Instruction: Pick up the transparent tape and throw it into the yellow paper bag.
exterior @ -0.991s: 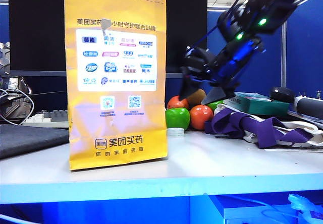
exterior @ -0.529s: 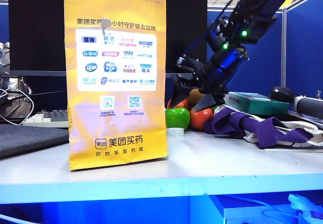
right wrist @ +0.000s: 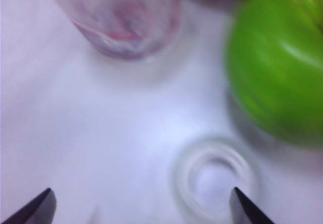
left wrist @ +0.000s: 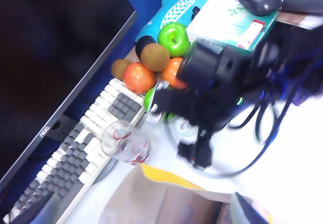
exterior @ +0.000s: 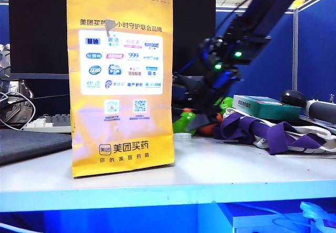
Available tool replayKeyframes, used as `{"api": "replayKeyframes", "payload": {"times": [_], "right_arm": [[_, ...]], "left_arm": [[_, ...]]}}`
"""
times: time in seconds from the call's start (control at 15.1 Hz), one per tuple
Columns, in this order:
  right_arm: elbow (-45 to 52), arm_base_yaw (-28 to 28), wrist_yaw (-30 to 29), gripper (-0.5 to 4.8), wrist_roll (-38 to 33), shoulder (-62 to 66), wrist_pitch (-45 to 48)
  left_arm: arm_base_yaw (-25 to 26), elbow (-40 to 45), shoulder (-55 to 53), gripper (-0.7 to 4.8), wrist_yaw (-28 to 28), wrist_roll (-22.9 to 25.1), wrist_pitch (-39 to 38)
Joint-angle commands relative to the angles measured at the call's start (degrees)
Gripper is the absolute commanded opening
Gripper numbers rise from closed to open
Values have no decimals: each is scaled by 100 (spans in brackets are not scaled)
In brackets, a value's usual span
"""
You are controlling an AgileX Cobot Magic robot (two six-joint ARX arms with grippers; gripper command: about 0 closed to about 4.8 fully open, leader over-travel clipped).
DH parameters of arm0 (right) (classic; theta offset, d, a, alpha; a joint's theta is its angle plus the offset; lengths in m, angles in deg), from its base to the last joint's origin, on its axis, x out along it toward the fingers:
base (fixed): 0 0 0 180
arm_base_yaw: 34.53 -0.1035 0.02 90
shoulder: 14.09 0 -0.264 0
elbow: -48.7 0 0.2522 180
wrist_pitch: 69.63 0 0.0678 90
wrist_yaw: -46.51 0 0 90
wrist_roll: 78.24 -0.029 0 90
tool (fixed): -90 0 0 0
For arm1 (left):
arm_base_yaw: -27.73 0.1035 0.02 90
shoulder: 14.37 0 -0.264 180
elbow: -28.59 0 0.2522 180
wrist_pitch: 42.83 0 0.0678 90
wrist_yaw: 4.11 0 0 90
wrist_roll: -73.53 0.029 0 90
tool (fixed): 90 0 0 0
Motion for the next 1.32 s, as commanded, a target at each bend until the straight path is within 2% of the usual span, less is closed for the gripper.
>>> {"api": "replayKeyframes", "payload": {"times": [0.07, 0.13, 0.53, 0.73, 0.99, 1.06, 1.19, 1.32], "right_arm": [[-33, -46, 391, 479, 125, 201, 168], [-33, -44, 614, 479, 168, 219, 219], [-33, -2, 1058, 479, 450, 254, 343], [-33, 4, 1034, 479, 442, 251, 302], [-33, 4, 918, 479, 291, 254, -44], [-33, 4, 966, 466, 291, 254, -48], [-33, 4, 1283, 294, 293, 254, -50], [-33, 7, 1464, 147, 313, 254, -44]], "left_arm": [[0, -17, 24, 479, 22, -20, -26], [0, -17, 22, 479, 22, -20, -26], [2, -17, 22, 479, 24, -20, -7], [28, -17, 13, 479, 61, -22, 28], [214, -15, 11, 479, 393, -177, 39], [221, -15, 11, 479, 409, -173, 37], [221, -15, 11, 479, 411, -173, 33], [221, -15, 11, 479, 411, -173, 28]]}}
